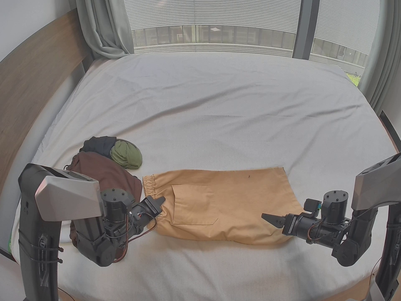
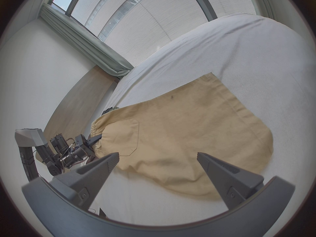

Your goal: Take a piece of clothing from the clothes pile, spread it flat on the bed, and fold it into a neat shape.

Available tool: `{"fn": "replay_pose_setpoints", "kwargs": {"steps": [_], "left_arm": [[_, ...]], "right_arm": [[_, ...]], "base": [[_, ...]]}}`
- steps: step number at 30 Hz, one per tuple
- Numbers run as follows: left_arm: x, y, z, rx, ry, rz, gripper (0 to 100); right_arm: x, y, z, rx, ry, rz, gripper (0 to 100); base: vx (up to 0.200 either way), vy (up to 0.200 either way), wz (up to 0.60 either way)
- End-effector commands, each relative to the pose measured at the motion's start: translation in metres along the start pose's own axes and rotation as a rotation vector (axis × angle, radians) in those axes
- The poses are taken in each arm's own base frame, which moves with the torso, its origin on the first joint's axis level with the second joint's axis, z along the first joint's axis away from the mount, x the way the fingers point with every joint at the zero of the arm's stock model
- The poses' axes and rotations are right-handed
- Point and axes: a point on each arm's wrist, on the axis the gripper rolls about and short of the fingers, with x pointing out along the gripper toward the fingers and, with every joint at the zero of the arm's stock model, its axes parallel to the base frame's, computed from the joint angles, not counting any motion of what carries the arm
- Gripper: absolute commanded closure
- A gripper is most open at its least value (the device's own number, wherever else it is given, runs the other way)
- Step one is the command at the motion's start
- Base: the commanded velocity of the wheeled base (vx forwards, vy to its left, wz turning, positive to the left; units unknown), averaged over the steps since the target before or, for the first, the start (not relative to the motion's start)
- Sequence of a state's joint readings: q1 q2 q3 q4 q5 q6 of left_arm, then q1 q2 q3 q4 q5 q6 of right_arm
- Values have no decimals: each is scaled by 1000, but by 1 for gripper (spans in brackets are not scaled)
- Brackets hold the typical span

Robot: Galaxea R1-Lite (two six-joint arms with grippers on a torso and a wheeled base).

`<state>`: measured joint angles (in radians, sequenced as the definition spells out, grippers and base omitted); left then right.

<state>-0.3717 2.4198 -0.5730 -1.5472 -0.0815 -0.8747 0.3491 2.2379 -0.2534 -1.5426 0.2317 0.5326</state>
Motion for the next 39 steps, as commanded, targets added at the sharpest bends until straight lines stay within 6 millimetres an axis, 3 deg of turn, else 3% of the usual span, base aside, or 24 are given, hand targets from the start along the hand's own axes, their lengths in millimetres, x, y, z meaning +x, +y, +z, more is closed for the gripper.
{"fn": "replay_pose_setpoints", "kwargs": {"steps": [1, 8, 21, 31, 39], "left_arm": [[-18, 5, 11, 37, 17, 15, 100], [-36, 10, 21, 80, 32, 33, 100], [-49, 27, 33, 144, 14, 96, 100], [-54, 24, 32, 179, 22, 96, 100], [-56, 1, 30, 195, 60, 24, 100]], "right_arm": [[1, -2, -1, 2, 4, -5, 0], [4, -5, -5, 7, 20, -16, 0], [7, -8, -8, 11, 30, -24, 0], [7, -8, -8, 11, 30, -24, 0], [7, -8, -8, 11, 32, -25, 0]], "base": [[0, 0, 0], [0, 0, 0], [0, 0, 0], [0, 0, 0], [0, 0, 0]]}}
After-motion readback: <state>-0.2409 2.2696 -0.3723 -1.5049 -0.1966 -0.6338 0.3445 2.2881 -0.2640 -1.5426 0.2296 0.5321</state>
